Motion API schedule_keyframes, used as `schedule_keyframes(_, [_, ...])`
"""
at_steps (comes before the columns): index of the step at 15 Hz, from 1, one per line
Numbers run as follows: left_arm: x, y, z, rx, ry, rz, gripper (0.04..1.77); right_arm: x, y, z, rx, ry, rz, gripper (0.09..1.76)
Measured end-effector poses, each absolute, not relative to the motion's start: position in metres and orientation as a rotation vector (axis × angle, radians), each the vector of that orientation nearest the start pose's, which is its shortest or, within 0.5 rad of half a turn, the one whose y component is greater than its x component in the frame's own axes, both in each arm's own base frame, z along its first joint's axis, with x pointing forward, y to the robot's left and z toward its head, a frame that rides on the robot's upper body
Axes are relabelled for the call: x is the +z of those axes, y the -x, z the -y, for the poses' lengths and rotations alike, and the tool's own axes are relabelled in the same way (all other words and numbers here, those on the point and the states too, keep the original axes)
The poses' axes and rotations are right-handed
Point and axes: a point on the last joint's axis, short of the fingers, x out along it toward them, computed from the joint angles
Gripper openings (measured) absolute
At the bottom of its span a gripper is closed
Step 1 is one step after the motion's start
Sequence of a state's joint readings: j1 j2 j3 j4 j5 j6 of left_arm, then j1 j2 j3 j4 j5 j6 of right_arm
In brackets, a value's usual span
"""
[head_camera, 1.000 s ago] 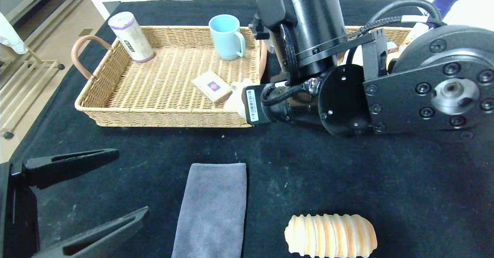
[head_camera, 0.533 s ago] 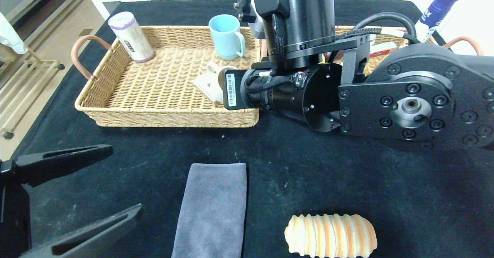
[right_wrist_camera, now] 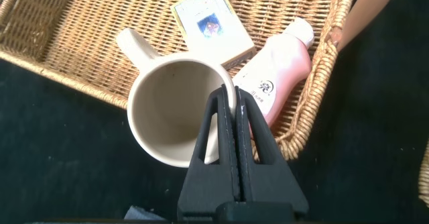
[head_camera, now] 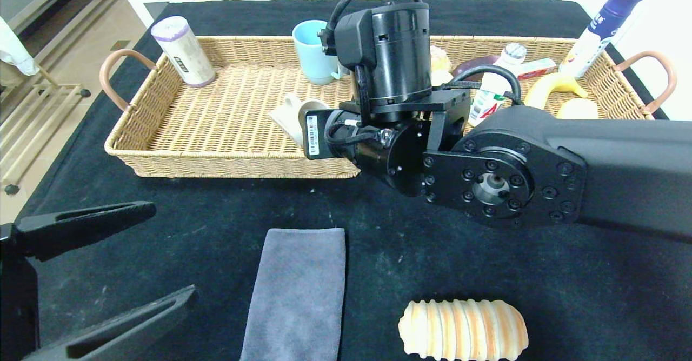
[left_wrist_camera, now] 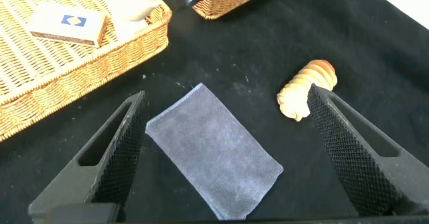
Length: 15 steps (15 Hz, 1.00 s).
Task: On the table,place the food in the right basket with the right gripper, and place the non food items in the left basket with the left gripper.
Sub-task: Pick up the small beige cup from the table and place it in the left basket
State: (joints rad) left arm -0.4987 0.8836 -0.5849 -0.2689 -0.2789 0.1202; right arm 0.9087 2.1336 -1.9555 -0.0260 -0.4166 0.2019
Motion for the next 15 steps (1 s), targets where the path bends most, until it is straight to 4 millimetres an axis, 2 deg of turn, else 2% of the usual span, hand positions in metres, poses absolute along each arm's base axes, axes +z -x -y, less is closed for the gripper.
schedule_keyframes(5, [0.248,-0.086,0.054,-0.779,-0.118,0.01,1.72,0.278,-0.292,-0.348,0.468,-0.101,-0.115,0.14])
schedule_keyframes(14, [0.248,-0.085,0.054,-0.779,-0.123,0.013,1.72,0.275,-0.294,-0.347,0.461,-0.097,-0.119,0.14])
schedule_keyframes(15, [0.248,-0.085,0.054,-0.779,-0.124,0.014,1.72,0.275,-0.294,-0.347,0.459,-0.097,-0.118,0.21])
